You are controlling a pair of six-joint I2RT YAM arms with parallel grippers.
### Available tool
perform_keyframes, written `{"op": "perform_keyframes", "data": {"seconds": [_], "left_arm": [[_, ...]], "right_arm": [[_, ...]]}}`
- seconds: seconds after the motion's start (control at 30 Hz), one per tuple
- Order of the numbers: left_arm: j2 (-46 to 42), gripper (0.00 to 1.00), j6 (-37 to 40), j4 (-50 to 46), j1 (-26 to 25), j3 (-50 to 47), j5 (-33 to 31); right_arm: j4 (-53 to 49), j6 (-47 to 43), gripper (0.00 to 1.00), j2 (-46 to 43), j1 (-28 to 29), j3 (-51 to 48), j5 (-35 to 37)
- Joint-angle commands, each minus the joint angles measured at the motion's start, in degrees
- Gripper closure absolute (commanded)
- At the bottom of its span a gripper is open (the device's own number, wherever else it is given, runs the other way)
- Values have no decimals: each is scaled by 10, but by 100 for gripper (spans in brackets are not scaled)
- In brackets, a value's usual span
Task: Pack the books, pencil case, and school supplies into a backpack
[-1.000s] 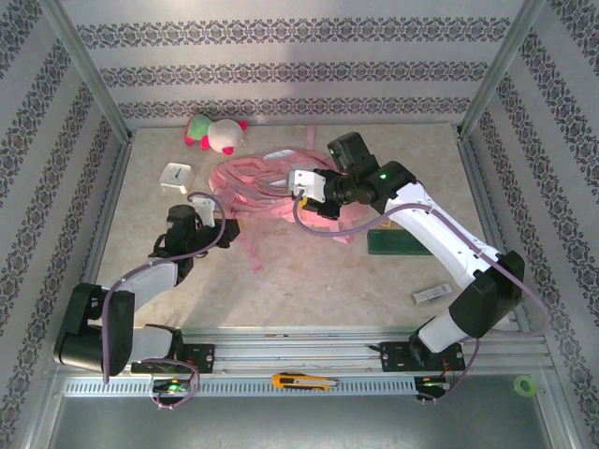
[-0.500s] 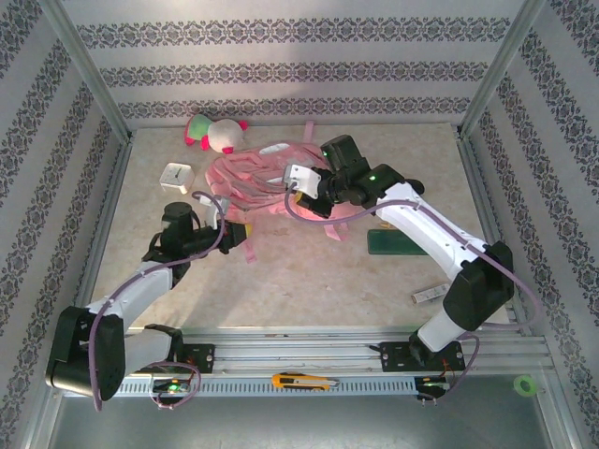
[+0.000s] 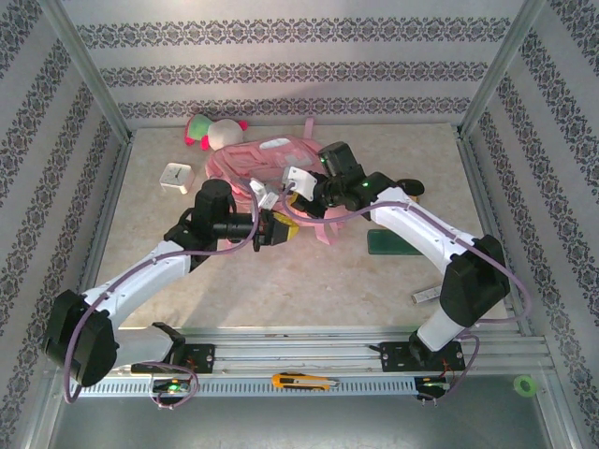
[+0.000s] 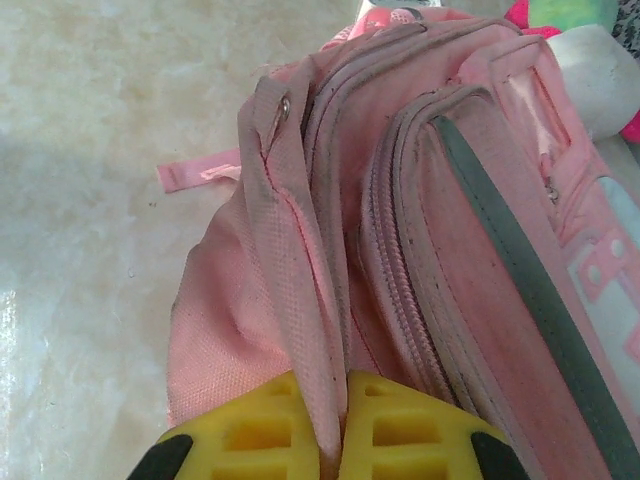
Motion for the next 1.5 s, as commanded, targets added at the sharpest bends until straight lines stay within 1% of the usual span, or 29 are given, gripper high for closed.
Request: {"op": "perform_keyframes", "data": {"seconds": [0.0,0.07,0.17,0.23,0.33,0.43,0.47,0.53,0.6,0.67,0.77,0.9,1.03,1.2,1.37,1.47], "left_arm": [[-29,64,65,-61,3,5,-14],[-64,47,99,-109,14,1,-49],[-118,32,172,-190,46,2,-103],[-146,27,229,-231,72,4,-139],[-153,23,334,-281,103,15,-166],[-118,21,446,-334,106,43,-198],[-99,19,481,-358,107,61,-200],[-63,17,529,-380,106,89,-203],[-38,15,555,-366,106,103,-204],[-18,15,588,-363,105,117,-186],[18,14,631,-381,102,143,-158],[53,14,687,-404,88,161,-158],[68,13,707,-395,69,156,-170],[74,12,725,-404,61,154,-140],[66,12,725,-417,58,152,-118],[53,12,721,-424,58,146,-119]], "right_arm": [[55,-16,100,-25,-23,-4,-94],[23,-56,100,-37,-36,-10,-139],[-43,-149,100,-58,-54,-16,-200],[-85,-211,100,-75,-63,-22,-232],[-143,-287,100,-94,-76,-23,-263],[-193,-342,100,-105,-82,-20,-274],[-210,-355,100,-107,-82,-17,-275],[-226,-373,100,-110,-82,-17,-276],[-231,-378,100,-112,-83,-17,-280],[-243,-383,100,-111,-83,-13,-281],[-252,-388,100,-108,-82,-9,-281],[-256,-388,100,-106,-81,-5,-282],[-261,-390,100,-104,-81,0,-284],[-267,-390,100,-99,-81,5,-282],[-267,-388,100,-92,-81,9,-274],[-266,-387,100,-86,-82,9,-273]]}}
